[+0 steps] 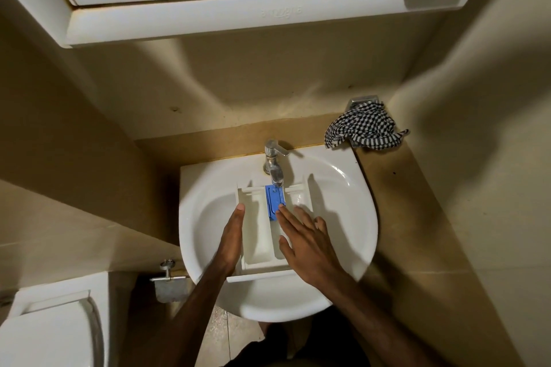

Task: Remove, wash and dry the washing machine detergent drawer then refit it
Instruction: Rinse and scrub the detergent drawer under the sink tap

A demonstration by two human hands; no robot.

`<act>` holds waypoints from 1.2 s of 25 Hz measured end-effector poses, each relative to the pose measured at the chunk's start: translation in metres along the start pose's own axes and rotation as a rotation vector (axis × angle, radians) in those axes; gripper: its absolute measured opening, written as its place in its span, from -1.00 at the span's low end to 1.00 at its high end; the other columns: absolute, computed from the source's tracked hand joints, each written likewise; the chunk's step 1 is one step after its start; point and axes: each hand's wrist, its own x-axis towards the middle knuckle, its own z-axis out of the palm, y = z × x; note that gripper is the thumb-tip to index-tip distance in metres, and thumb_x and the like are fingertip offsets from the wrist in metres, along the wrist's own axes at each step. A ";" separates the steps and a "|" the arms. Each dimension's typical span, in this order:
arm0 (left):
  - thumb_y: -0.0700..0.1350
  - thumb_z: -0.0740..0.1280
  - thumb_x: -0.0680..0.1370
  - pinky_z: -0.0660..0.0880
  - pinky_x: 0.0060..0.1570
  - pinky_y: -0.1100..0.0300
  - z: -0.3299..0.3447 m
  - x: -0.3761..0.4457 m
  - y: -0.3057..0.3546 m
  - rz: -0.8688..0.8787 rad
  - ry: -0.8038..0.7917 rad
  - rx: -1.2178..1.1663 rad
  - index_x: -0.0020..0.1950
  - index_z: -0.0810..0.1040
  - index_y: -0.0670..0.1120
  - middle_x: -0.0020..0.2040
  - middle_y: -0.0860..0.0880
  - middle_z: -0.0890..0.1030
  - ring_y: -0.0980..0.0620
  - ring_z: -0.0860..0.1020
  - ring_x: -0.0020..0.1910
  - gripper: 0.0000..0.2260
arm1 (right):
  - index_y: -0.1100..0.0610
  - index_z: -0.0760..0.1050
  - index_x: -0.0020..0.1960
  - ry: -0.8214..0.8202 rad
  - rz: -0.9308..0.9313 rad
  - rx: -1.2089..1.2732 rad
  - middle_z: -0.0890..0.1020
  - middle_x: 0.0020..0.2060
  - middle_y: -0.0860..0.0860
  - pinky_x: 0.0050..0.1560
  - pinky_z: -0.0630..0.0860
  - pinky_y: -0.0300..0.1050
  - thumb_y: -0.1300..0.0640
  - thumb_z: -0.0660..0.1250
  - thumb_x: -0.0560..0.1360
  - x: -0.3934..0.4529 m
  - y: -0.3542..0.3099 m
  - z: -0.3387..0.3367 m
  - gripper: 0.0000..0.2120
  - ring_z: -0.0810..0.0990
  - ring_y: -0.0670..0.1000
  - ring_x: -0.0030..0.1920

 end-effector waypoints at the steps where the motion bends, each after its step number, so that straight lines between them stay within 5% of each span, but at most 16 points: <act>1: 0.19 0.06 0.72 0.58 -0.06 0.41 0.000 0.002 0.000 -0.007 0.000 0.006 0.42 0.52 0.05 0.20 0.10 0.71 0.16 0.68 0.17 -0.58 | 0.03 0.20 0.65 0.012 -0.012 -0.017 0.14 0.65 -0.10 0.55 0.14 0.26 -0.04 0.13 0.68 0.003 0.000 0.000 -0.45 0.07 0.08 0.66; 6: 0.13 0.03 0.75 0.48 0.34 0.25 0.001 0.000 0.002 0.019 -0.002 0.027 0.44 0.50 0.06 0.31 0.12 0.64 0.17 0.59 0.32 -0.61 | 0.09 0.10 0.67 0.004 -0.031 -0.137 0.07 0.67 -0.01 0.59 0.04 0.33 -0.06 0.13 0.68 0.023 0.004 -0.002 -0.39 -0.03 0.09 0.67; 12: 0.07 0.01 0.77 0.55 0.18 0.30 -0.001 0.001 0.002 0.040 -0.030 0.021 0.41 0.52 0.03 0.28 0.09 0.68 0.14 0.63 0.27 -0.63 | 0.02 0.23 0.63 -0.019 -0.207 -0.263 0.17 0.65 -0.06 0.55 0.15 0.36 -0.11 -0.01 0.72 0.009 0.018 0.006 -0.48 0.07 0.06 0.66; 14: 0.07 0.02 0.76 0.54 0.27 0.25 -0.002 0.002 0.001 0.042 -0.029 0.021 0.38 0.53 0.06 0.26 0.11 0.68 0.16 0.63 0.27 -0.65 | 0.02 0.23 0.63 -0.027 -0.247 -0.276 0.16 0.65 -0.07 0.57 0.12 0.35 -0.09 0.01 0.71 0.015 0.022 0.002 -0.49 0.05 0.05 0.66; 17: 0.11 0.03 0.75 0.51 0.34 0.09 -0.003 0.004 -0.002 0.043 -0.029 0.024 0.46 0.49 0.01 0.35 -0.02 0.63 0.02 0.61 0.32 -0.60 | 0.04 0.13 0.66 -0.042 -0.198 -0.244 0.07 0.67 -0.06 0.58 0.05 0.34 -0.06 0.08 0.70 0.021 0.017 -0.001 -0.44 0.01 0.03 0.67; 21: 0.14 0.05 0.73 0.59 0.03 0.34 -0.003 0.004 -0.002 0.058 -0.040 0.021 0.38 0.52 0.11 0.23 0.08 0.70 0.11 0.67 0.20 -0.64 | 0.10 0.08 0.67 -0.062 -0.084 -0.205 0.05 0.67 0.01 0.56 0.07 0.38 -0.04 0.07 0.69 0.025 -0.003 0.000 -0.41 0.03 0.10 0.66; 26: 0.11 0.01 0.75 0.65 0.04 0.18 -0.003 0.003 -0.001 0.071 -0.063 0.032 0.39 0.51 0.05 0.21 0.00 0.71 -0.04 0.69 0.19 -0.62 | 0.01 -0.08 0.69 -0.135 -0.065 -0.038 -0.12 0.67 -0.11 0.62 -0.13 0.26 -0.23 -0.10 0.71 -0.005 -0.006 0.016 -0.37 -0.20 0.04 0.67; 30: 0.18 0.03 0.70 0.63 0.08 0.25 -0.003 0.002 -0.001 0.083 -0.041 0.075 0.38 0.49 0.13 0.29 0.02 0.66 0.06 0.67 0.20 -0.63 | 0.06 -0.08 0.69 -0.069 -0.036 -0.088 -0.09 0.68 -0.05 0.62 -0.16 0.26 -0.23 -0.04 0.71 0.016 -0.017 0.011 -0.34 -0.21 0.05 0.67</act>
